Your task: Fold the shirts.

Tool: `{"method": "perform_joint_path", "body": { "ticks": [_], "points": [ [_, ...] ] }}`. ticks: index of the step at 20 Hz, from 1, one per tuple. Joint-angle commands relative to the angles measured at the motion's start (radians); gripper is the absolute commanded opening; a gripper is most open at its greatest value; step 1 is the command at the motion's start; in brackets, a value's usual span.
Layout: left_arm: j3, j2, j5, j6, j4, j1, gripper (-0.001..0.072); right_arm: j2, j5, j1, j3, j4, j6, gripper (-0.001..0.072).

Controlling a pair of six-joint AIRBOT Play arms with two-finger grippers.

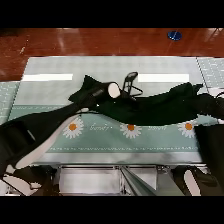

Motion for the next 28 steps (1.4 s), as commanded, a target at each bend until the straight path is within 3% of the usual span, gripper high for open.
{"method": "perform_joint_path", "body": {
  "ticks": [1,5,9,12,14,17,20,24,28],
  "points": [
    [0.077,-0.094,-0.024,-0.006,-0.019,-0.089,0.002,0.028,0.01,0.0,-0.005,0.055,-0.003,0.0024],
    [0.156,-0.095,-0.115,-0.005,-0.018,-0.028,0.002,0.028,0.008,0.0,-0.005,0.056,-0.002,0.0024],
    [0.167,-0.018,-0.227,-0.005,-0.008,0.197,0.002,0.024,-0.008,0.0,-0.005,0.08,-0.002,0.0024],
    [0.167,0.109,-0.334,-0.005,0.135,0.379,0.002,-0.032,-0.063,0.055,-0.005,0.158,-0.019,0.0024],
    [0.167,0.232,-0.376,-0.006,0.283,0.49,0.002,-0.095,-0.179,0.188,-0.005,0.195,-0.03,0.0024],
    [0.16,0.451,-0.404,-0.005,0.405,0.645,0.002,-0.267,-0.417,0.427,0.02,0.206,-0.026,0.0024],
    [0.098,0.684,-0.403,0.018,0.451,0.734,0.0021,-0.538,-0.549,0.594,0.161,0.208,-0.026,0.0024],
    [-0.097,0.956,-0.402,0.044,0.455,0.746,0.002,-0.921,-0.554,0.701,0.45,0.22,-0.007,0.0024],
    [-0.354,1.111,-0.348,0.005,0.454,0.747,0.0021,-1.147,-0.523,0.756,0.644,0.288,0.017,0.0024]
  ]
}}
